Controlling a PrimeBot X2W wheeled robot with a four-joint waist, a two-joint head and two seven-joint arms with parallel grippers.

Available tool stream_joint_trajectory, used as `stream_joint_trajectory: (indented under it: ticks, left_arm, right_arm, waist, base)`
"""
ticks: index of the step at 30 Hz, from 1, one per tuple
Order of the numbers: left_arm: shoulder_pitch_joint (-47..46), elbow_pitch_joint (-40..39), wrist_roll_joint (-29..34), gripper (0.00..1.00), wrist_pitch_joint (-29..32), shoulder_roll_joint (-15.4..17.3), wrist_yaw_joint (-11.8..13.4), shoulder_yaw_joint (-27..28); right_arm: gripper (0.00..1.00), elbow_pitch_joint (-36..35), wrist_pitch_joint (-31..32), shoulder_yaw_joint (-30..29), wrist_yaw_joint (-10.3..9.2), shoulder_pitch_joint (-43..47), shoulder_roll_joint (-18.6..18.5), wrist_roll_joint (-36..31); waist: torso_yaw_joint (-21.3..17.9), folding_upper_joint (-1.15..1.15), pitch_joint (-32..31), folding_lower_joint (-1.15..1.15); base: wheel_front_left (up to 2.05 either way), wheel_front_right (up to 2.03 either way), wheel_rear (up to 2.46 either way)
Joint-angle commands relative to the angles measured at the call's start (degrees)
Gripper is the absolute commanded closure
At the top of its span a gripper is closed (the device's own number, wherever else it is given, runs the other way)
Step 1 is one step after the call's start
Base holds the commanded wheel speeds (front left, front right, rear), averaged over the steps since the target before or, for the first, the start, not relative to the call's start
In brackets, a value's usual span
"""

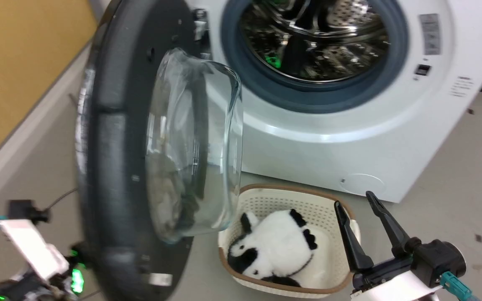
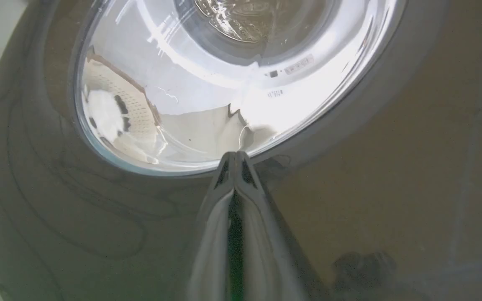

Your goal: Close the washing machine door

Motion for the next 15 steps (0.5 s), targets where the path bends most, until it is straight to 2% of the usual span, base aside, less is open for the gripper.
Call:
stream_joint_trajectory:
  ticks: [1, 7, 15]
  left_arm:
    - [1.3, -1.7, -0.3, 1.0, 0.6, -1.6, 0.1, -1.2]
    - [4.7, -7.0, -1.9, 1.0, 0.2, -5.6, 0.4, -5.8]
    - [4.7, -8.4, -2.2, 1.0, -7.8, -6.7, -0.2, -13.5]
  right_arm:
    - [0.0, -0.1, -0.2, -0.2, 0.05, 0.6, 0.3, 0.1]
    - [0.0, -0.3, -0.2, -0.7, 0.05, 0.2, 0.3, -0.4]
    - [0.0, -0.8, -0.2, -1.2, 0.05, -0.6, 0.7, -0.8]
  waist:
    - [-1.9, 0.0, 0.1, 0.0]
    - [-8.0, 0.0, 1.3, 0.0]
    - [-18.1, 0.0, 4.8, 0.0]
  base:
    - [0.0, 0.0, 0.0]
    - [0.0, 0.0, 0.0]
    - [0.0, 0.0, 0.0]
